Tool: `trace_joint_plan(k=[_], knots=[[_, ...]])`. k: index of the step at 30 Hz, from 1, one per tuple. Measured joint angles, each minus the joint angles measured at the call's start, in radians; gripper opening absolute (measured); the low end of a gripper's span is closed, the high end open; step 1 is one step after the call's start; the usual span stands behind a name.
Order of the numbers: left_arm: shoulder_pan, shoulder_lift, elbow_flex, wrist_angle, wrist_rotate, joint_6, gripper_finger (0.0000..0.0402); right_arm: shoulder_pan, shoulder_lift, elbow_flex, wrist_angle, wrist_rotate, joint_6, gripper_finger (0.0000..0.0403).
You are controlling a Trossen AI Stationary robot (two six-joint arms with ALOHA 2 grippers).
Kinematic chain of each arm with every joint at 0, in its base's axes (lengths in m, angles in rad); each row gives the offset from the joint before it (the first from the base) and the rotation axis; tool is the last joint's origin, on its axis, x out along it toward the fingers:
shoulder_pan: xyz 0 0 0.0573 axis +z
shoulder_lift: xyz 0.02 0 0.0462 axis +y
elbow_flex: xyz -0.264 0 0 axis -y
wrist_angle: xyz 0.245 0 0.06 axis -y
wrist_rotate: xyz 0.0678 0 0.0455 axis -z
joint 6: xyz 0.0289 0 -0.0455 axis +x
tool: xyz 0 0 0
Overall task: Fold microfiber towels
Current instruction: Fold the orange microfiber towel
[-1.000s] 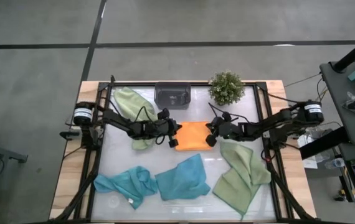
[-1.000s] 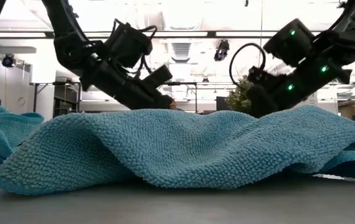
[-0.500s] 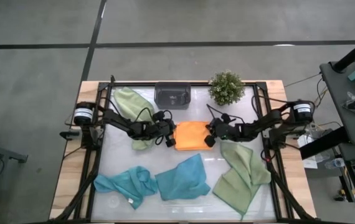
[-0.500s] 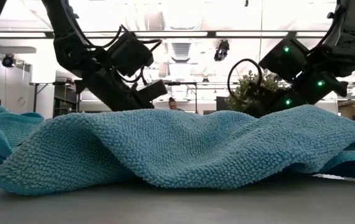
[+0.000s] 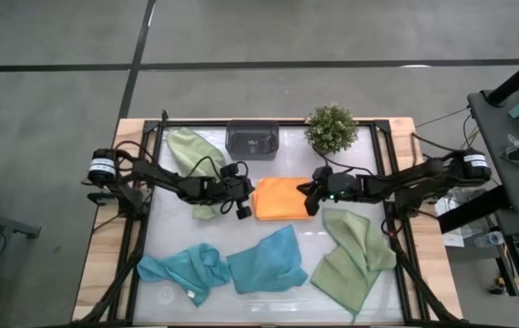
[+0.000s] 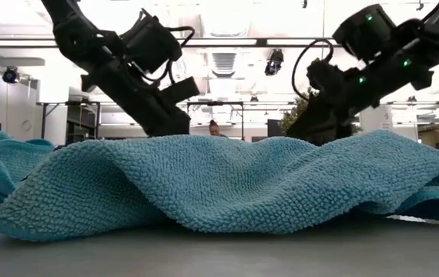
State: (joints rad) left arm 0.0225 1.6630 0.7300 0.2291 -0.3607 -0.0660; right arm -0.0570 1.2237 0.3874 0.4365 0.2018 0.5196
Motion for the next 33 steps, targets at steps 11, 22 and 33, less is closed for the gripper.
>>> trace_joint_plan(k=[11,22,33], knots=[[-0.018,-0.006,-0.005,-0.055,0.188,-0.006,0.0000,-0.005,-0.130,-0.001,-0.391,-0.042,0.443,0.0129],[-0.025,-0.003,-0.006,-0.025,0.191,-0.008,0.0000,-0.009,-0.006,0.015,-0.396,-0.055,0.540,0.0230],[-0.025,0.007,-0.013,-0.009,0.191,-0.009,0.0000,-0.009,0.181,0.135,-0.327,-0.082,0.455,0.0233]])
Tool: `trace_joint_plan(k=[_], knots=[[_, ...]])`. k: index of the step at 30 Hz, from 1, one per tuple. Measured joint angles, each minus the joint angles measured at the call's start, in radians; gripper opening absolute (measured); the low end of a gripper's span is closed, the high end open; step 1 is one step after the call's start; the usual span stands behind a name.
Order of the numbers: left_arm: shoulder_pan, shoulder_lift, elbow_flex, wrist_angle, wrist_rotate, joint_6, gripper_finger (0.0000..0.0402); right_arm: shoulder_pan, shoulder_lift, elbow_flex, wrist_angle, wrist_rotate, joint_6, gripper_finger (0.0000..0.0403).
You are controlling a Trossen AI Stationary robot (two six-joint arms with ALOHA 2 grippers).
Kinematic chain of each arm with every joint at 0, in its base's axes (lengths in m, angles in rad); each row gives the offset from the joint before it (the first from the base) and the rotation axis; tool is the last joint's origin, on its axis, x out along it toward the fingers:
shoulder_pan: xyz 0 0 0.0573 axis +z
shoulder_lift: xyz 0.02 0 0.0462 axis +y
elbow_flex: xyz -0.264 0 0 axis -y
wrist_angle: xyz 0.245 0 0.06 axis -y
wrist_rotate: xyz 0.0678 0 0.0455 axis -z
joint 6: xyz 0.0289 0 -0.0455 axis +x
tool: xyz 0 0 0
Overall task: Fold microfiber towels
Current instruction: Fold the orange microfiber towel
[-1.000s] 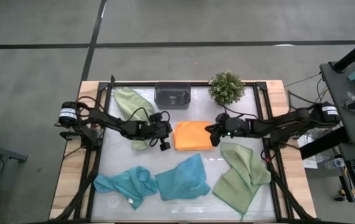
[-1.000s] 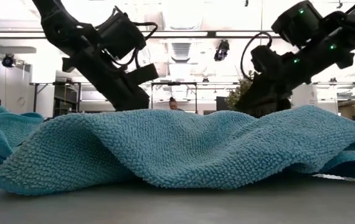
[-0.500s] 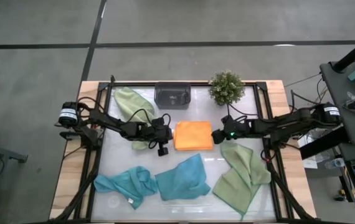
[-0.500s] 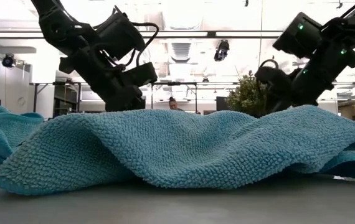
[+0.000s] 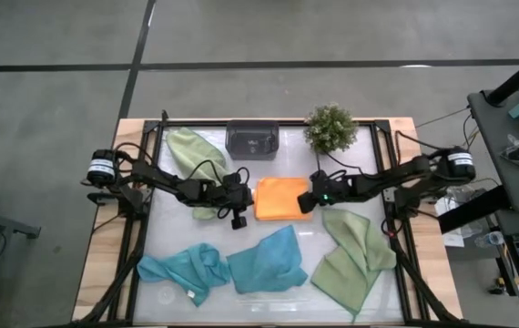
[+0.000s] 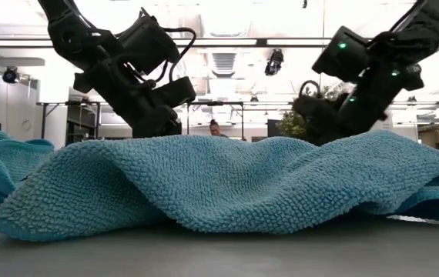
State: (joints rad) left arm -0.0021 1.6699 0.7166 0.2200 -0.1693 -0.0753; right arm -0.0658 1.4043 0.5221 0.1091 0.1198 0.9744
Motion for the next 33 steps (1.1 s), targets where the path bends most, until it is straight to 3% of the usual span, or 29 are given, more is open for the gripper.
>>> trace_joint_plan(k=[6,17,25,33], knots=[[0.000,0.000,-0.004,0.007,0.000,-0.005,0.0000,0.000,0.059,0.054,0.038,-0.021,-0.048,0.0188],[-0.010,0.000,-0.016,0.009,0.000,-0.025,0.0000,0.003,0.033,0.058,0.054,0.015,-0.113,0.0020],[-0.010,0.000,-0.095,0.202,-0.010,-0.050,0.0000,0.003,-0.048,0.058,0.009,0.019,-0.125,0.0012],[-0.010,0.000,-0.140,0.245,-0.030,-0.051,0.0000,0.005,-0.078,0.110,-0.141,0.072,-0.113,0.0011]])
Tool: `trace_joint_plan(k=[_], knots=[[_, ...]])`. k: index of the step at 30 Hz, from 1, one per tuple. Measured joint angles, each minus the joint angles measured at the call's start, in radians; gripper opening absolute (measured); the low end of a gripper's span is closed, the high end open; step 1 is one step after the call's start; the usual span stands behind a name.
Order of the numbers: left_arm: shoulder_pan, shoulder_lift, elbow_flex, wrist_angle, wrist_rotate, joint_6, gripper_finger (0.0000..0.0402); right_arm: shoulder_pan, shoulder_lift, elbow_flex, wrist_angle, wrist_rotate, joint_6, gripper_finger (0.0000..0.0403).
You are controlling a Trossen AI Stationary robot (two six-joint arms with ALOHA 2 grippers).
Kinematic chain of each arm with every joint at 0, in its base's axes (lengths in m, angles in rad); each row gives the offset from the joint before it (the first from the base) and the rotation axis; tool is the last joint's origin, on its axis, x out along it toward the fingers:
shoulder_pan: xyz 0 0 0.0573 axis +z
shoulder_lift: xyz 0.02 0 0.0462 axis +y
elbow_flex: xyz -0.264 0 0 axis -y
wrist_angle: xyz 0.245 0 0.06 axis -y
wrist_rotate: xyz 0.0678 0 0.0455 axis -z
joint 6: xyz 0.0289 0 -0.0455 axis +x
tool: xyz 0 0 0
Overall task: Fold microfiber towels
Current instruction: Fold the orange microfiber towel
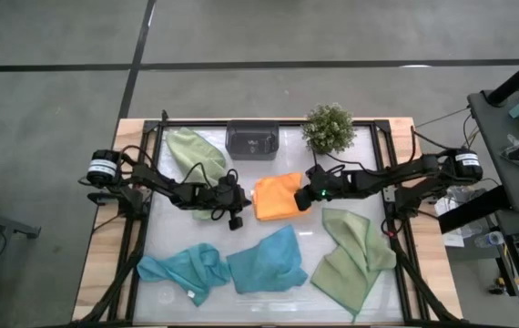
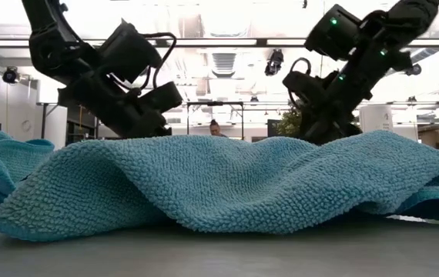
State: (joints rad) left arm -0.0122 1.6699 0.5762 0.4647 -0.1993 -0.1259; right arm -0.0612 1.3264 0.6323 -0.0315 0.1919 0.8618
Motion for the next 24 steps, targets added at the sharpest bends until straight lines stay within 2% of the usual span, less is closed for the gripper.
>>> trace_joint_plan(k=[5,12,24], knots=[[0.001,0.000,0.000,0.040,-0.037,0.006,0.0000,0.000,0.054,0.112,-0.161,0.020,-0.023,0.0011],[0.004,0.000,-0.002,0.052,-0.043,0.031,0.0000,0.000,0.154,0.264,-0.287,0.025,-0.075,0.0011],[0.003,0.094,0.018,0.055,-0.039,0.027,0.0000,0.000,0.361,0.570,-0.465,0.018,-0.175,0.0011]])
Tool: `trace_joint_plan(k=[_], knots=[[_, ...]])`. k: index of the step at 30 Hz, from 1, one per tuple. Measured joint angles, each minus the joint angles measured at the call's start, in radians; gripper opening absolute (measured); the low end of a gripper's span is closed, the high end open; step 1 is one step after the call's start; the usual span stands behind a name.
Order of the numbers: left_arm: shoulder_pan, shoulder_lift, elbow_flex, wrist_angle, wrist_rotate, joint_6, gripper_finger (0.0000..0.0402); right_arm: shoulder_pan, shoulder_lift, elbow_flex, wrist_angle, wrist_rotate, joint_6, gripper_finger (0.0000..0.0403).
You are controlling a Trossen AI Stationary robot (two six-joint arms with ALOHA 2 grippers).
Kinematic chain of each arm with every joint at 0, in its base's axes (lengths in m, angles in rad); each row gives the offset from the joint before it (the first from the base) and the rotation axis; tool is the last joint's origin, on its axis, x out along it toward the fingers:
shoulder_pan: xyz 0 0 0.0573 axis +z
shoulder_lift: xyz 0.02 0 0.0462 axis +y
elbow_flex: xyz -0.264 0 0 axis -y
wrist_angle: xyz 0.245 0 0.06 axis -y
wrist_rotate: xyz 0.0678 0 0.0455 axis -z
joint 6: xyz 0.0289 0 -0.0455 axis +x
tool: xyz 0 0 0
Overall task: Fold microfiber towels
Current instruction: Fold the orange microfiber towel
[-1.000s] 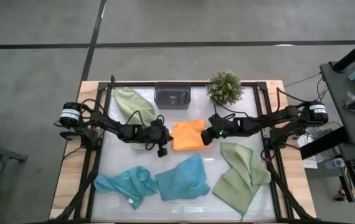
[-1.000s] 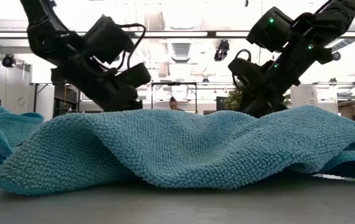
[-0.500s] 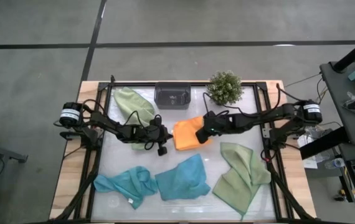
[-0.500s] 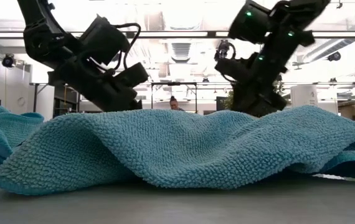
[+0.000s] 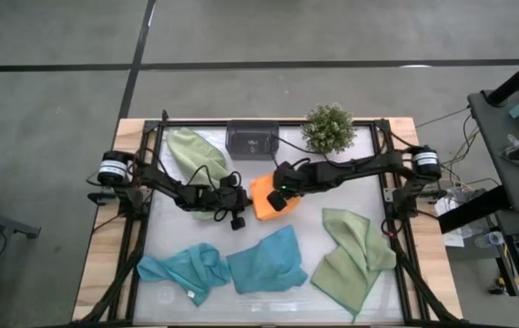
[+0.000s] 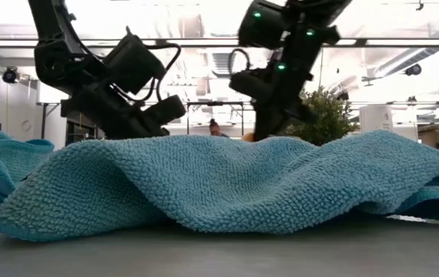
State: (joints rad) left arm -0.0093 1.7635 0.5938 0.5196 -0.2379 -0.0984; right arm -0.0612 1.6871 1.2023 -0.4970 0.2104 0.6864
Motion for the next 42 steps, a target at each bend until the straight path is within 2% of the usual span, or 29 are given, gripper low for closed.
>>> trace_joint_plan(k=[10,24,28,36,42], knots=[[0.000,0.001,0.005,0.004,0.006,-0.001,0.0000,0.002,0.158,0.197,-0.076,-0.002,-0.051,0.0011],[0.000,0.002,0.004,0.041,0.010,-0.001,0.0000,0.005,0.183,0.214,-0.047,-0.003,-0.059,0.0013],[0.000,0.002,0.004,0.045,0.009,-0.001,0.0000,0.011,0.183,0.209,-0.029,-0.001,-0.066,0.0038],[0.000,0.002,0.004,0.046,0.009,-0.002,0.0000,0.039,0.183,0.202,0.066,-0.035,-0.110,0.0122],[0.000,0.002,0.003,0.045,0.008,-0.020,0.0000,0.044,0.183,0.208,0.090,-0.072,-0.138,0.0155]])
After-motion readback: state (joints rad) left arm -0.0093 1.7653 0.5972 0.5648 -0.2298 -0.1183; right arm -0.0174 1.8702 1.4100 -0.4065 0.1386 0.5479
